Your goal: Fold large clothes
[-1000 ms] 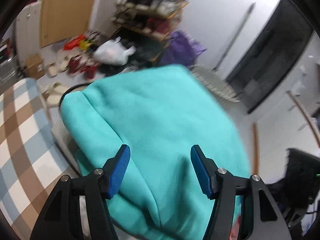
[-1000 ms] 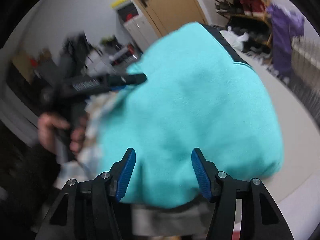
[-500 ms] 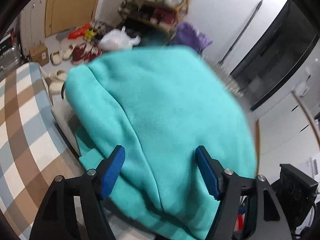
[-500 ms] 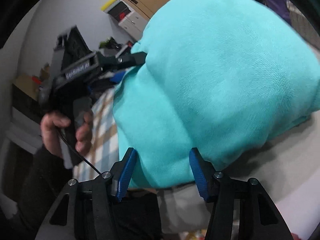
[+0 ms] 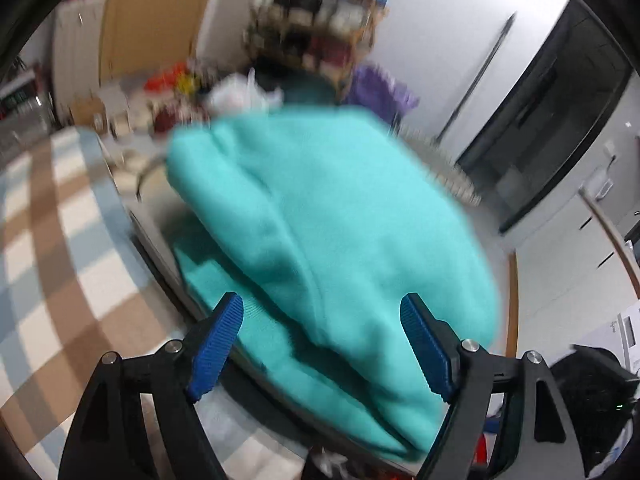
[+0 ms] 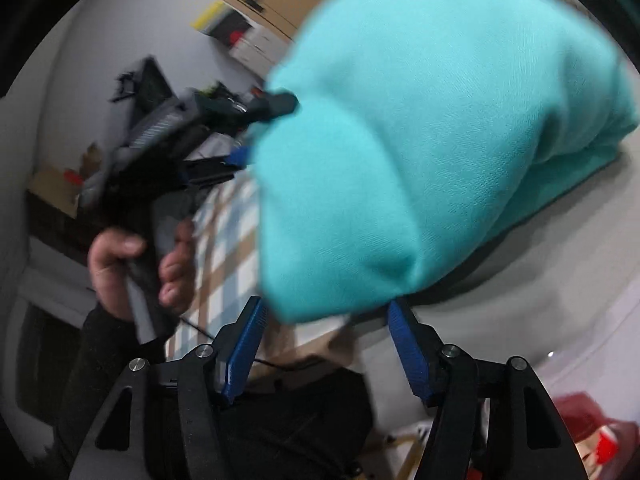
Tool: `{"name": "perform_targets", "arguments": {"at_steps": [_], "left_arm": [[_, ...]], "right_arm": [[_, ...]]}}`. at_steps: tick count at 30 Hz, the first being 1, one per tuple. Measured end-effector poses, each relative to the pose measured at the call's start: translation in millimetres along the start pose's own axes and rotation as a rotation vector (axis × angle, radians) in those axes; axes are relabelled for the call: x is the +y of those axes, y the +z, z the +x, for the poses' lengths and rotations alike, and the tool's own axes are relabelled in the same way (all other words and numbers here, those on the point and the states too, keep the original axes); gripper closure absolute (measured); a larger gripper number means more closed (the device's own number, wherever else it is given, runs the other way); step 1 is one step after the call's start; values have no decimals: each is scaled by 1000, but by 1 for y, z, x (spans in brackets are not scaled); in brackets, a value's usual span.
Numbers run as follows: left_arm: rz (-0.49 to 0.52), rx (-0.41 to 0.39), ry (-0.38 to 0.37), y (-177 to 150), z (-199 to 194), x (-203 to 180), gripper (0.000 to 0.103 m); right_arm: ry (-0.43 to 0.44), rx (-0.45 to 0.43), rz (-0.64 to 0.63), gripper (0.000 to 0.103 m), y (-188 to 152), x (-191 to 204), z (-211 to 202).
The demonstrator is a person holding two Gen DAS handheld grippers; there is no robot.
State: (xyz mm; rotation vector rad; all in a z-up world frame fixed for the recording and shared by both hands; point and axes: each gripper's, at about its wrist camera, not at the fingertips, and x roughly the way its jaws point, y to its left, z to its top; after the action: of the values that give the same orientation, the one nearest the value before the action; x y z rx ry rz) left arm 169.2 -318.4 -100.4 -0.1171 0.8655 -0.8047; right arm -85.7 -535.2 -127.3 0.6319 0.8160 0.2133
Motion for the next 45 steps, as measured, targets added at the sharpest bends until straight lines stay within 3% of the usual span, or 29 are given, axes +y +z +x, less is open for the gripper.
{"name": "perform_targets", "arguments": {"at_steps": [2, 4, 6, 7, 8, 9, 12, 15, 21, 30, 45], "left_arm": [[43, -113, 27, -15, -43, -19, 25], [92, -203, 63, -30, -71, -32, 25], [161, -299, 99, -53, -106, -51, 21], [182, -352, 122, -66, -125, -62, 16], [193, -401, 147, -76, -140, -70, 4], [193, -434, 174, -75, -140, -70, 1], [199, -514, 221, -89, -159, -74, 1], [170, -502, 265, -102, -166, -70, 1], [142, -503, 361, -121, -170, -65, 1], [155, -500, 418, -124, -157, -69, 1], [171, -481, 388, -121, -127, -84, 1]], "right_arm": [[-71, -152, -80, 30, -11, 24, -36], [-128, -302, -123, 9, -25, 42, -66], [-190, -456, -165, 0, -33, 59, -93], [-226, -528, -174, 0, -39, 68, -105], [-242, -588, -197, 0, -48, 81, -118], [-252, -614, -231, 0, -50, 91, -125], [-349, -664, -320, 0, -54, 119, -131], [-434, -735, -370, 0, -71, 140, -138], [-417, -756, -371, 0, -95, 165, -144], [-468, -868, -430, 0, -124, 178, -158], [-443, -844, -294, 0, -118, 140, -163]]}}
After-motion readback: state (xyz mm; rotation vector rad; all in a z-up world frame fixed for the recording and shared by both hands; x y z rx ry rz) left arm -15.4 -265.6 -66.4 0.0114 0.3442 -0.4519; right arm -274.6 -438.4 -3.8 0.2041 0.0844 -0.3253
